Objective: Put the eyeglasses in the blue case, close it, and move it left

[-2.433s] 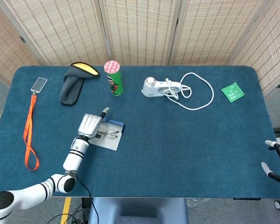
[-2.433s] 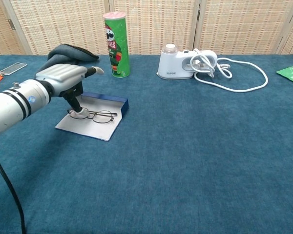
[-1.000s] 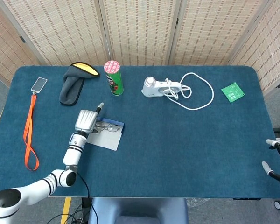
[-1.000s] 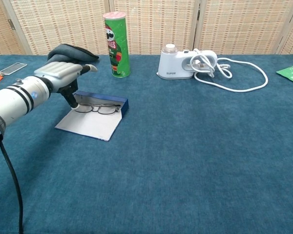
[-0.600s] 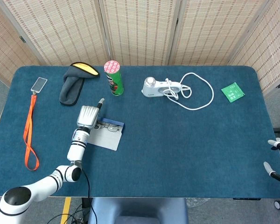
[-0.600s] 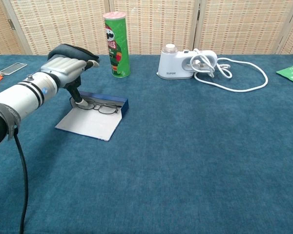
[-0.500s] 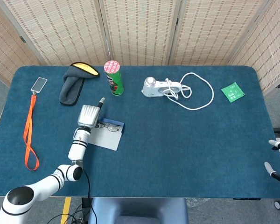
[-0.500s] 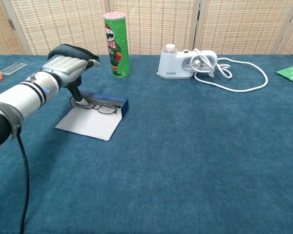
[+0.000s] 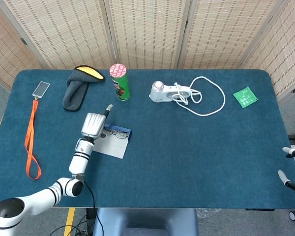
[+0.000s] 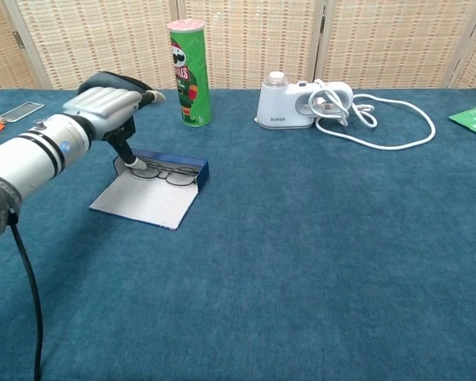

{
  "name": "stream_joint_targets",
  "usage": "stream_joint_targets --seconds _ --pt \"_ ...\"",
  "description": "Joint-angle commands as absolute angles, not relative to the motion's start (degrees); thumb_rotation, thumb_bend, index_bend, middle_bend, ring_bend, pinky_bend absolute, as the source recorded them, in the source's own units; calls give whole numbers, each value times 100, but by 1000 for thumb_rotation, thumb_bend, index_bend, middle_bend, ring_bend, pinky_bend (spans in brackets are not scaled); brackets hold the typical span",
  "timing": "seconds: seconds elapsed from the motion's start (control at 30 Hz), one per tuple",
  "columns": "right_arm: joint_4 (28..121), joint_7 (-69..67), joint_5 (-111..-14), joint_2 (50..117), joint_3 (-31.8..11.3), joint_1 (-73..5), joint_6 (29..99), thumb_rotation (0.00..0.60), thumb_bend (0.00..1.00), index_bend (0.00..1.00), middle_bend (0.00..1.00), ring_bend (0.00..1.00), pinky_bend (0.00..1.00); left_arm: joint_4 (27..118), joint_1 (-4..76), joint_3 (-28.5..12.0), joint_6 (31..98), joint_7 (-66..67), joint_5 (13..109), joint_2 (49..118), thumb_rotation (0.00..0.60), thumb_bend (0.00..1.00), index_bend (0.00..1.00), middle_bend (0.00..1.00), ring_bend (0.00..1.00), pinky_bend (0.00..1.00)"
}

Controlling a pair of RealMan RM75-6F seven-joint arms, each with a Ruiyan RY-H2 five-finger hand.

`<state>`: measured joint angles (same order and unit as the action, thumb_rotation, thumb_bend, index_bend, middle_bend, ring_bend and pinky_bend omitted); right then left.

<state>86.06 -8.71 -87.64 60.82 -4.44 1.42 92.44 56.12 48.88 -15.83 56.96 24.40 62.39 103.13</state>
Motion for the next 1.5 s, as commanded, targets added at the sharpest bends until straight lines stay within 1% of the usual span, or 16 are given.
stream_joint_targets --seconds 0.03,0.1,0.2,0.27,0.4,0.47,1.07,1.5 --pt "8600 -871 -8775 6099 -444 123 9224 600 269 249 396 360 259 6513 4516 -1250 6182 2155 6801 9759 600 96 24 968 892 957" --pt "8602 -865 -8801 6110 -444 106 9220 600 269 249 396 360 259 6816 4392 -1060 6352 2072 7097 9559 600 107 37 967 891 956" --pt "8614 -840 -8816 6116 -442 86 9199 600 269 249 396 361 259 7125 4262 -783 6447 1905 7476 9319 600 178 84 964 889 954" --pt "8632 -817 -8814 6115 -441 75 9180 600 269 249 396 361 259 7255 4197 -612 6474 1817 7697 9198 600 201 94 964 888 954" --pt "8653 -778 -8826 6122 -437 55 9157 600 269 249 396 361 259 7313 4103 -372 6517 1752 7997 9145 600 203 89 964 888 954" --pt "8654 -755 -8818 6129 -434 40 9126 600 268 249 396 361 259 7233 4076 -333 6491 1723 8033 9201 600 203 87 964 889 954" --pt "8703 -681 -8780 6107 -433 25 9092 600 270 249 396 361 259 6315 4032 -391 6131 1623 7935 9837 600 203 86 964 892 954" --pt "8705 -670 -8768 6089 -429 48 9121 600 269 249 396 361 259 6055 4017 -477 6069 1572 7932 10038 600 202 84 964 892 954"
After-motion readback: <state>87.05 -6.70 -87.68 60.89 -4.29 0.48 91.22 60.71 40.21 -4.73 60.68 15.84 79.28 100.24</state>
